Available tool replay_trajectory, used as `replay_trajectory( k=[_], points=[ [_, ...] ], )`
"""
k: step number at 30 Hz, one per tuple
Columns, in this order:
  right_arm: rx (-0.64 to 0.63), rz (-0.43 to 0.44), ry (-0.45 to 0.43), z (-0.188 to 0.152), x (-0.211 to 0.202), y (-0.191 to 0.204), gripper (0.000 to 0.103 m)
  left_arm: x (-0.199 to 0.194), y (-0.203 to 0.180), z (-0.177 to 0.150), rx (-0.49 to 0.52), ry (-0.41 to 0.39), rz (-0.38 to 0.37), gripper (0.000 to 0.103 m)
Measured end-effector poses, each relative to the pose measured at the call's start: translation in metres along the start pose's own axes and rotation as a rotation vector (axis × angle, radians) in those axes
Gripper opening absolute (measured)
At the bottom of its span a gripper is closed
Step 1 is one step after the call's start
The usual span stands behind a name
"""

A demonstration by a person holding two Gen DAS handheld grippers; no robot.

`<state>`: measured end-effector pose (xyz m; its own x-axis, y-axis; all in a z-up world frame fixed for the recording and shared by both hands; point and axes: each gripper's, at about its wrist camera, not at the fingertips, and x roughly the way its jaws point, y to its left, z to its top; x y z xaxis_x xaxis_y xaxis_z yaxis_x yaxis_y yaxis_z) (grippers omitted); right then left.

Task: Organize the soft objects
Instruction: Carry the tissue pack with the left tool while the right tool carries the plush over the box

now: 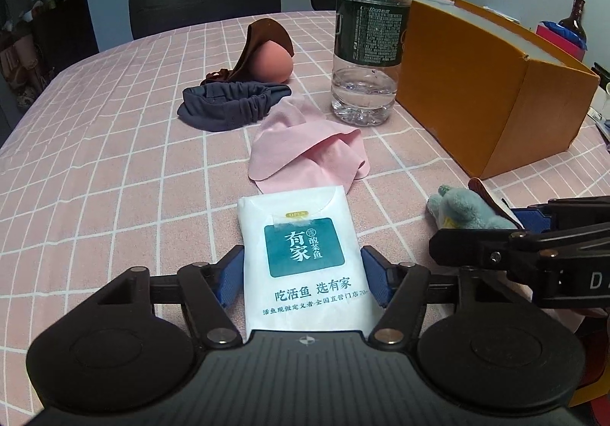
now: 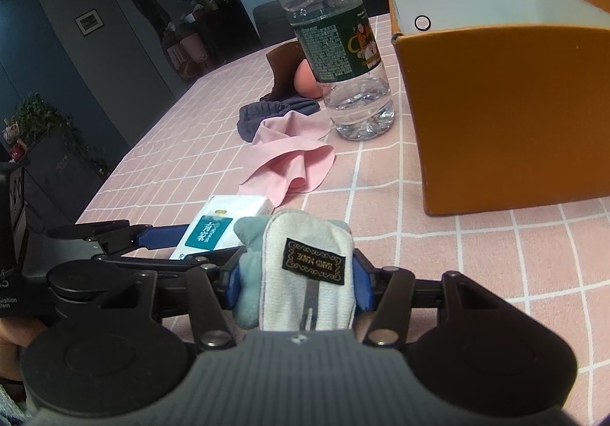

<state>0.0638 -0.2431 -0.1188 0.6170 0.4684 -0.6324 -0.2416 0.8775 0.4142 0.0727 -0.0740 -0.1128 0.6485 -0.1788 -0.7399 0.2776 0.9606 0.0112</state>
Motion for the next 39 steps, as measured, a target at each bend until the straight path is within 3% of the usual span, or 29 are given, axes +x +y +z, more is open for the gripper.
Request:
replay_trajectory(
  k=[13, 23, 35, 39],
  points=[
    [-0.014, -0.051, -0.017, 0.005, -0.009, 0.005, 0.053, -0.023, 0.014, 0.001, -0.018, -0.036, -0.071, 0.065],
    [-0.086, -0.114, -0.017, 0.016, -0.054, 0.016, 0.053, -0.069, 0.014, 0.022, 0.026, -0.053, -0.243, 0.065],
    [-0.175, -0.248, -0.140, 0.054, -0.140, 0.018, 0.053, -0.114, -0.028, 0.072, 0.176, -0.219, -0.389, 0.065],
    [-0.192, -0.298, -0.174, 0.078, -0.154, 0.009, 0.053, -0.121, -0.048, 0.093, 0.231, -0.278, -0.394, 0.066]
  ],
)
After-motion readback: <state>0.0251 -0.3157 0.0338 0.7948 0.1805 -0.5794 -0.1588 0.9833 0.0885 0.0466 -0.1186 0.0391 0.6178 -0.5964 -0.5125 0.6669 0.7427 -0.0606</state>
